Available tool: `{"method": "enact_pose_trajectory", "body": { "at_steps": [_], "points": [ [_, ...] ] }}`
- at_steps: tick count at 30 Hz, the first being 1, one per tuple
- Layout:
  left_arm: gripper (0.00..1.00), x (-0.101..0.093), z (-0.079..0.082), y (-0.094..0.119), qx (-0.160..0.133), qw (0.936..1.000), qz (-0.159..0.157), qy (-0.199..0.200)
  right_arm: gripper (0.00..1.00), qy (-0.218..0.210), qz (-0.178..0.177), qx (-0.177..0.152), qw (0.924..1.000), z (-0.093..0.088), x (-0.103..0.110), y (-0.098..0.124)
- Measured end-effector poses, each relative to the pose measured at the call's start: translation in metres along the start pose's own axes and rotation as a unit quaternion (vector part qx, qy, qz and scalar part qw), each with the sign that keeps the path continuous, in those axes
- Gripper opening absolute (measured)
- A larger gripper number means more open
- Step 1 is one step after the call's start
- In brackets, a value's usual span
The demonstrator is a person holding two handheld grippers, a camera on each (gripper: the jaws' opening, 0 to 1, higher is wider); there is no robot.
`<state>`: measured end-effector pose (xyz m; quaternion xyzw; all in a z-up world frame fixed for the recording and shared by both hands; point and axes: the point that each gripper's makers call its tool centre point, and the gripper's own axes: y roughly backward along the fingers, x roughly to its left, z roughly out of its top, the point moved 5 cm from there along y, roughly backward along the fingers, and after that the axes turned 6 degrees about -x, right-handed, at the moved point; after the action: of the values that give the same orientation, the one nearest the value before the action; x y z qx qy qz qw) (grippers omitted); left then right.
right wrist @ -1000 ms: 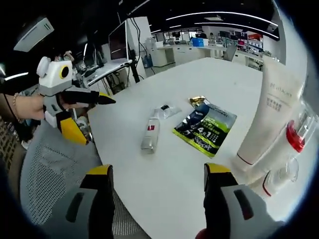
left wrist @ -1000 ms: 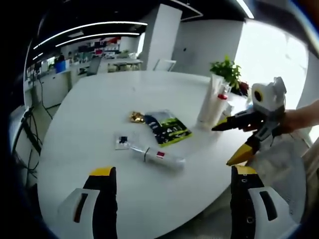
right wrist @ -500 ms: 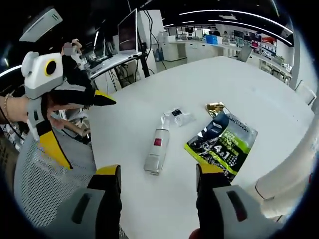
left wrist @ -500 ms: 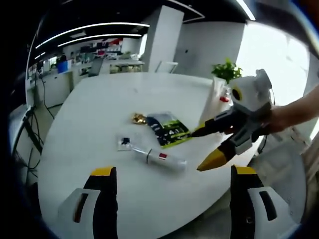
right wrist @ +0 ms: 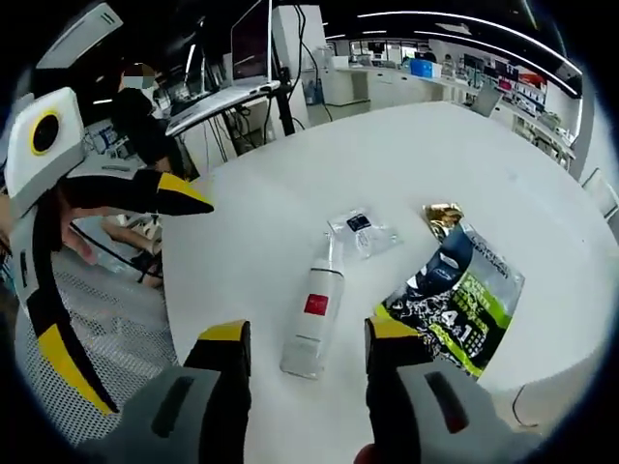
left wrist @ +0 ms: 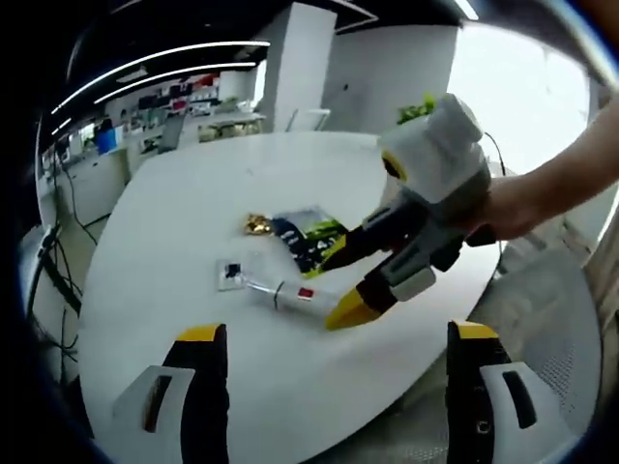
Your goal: Arrange the skincare products in the storage area until every visible bottle or jar stands upright without overlapping.
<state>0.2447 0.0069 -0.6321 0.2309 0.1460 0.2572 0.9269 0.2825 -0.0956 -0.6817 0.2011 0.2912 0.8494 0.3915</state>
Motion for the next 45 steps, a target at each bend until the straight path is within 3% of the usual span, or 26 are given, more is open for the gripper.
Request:
{"method": "enact_pose_trajectory", "body": {
  "at_steps": [7,10,14,22,27,35,39,45],
  "points": [
    [0.92,0.002,0.0,0.001,0.0,1.0,0.004,0.0,0.46,-0.001,0.003,0.016,0.9999,-0.004,-0.001,-0.013],
    [0.91,0.002,0.0,0.001,0.001,1.0,0.005,0.0,0.43,-0.001,-0.002,0.019,0.9998,-0.004,-0.004,-0.016],
    [0.91,0.004,0.0,0.001,0.001,1.0,0.009,0.003,0.31,0.006,-0.008,0.021,0.9997,-0.003,-0.005,-0.021],
    [0.91,0.005,-0.001,0.001,0.002,0.9999,0.012,0.007,0.28,0.018,-0.006,0.031,0.9994,-0.004,-0.005,-0.028],
    [0.91,0.006,-0.001,0.0,0.004,0.9999,0.014,0.008,0.22,0.035,-0.022,0.047,0.998,-0.009,-0.013,-0.03],
    [0.91,0.005,-0.003,0.0,0.01,0.9998,0.013,0.005,0.22,0.065,-0.019,0.047,0.9966,-0.009,-0.012,-0.03],
    [0.91,0.006,-0.003,0.0,0.011,0.9998,0.013,0.006,0.21,0.045,-0.021,0.044,0.9978,-0.009,-0.014,-0.029],
    [0.91,0.006,-0.003,0.0,0.012,0.9998,0.014,0.008,0.21,0.049,-0.018,0.042,0.9977,-0.009,-0.013,-0.028]
  ]
}}
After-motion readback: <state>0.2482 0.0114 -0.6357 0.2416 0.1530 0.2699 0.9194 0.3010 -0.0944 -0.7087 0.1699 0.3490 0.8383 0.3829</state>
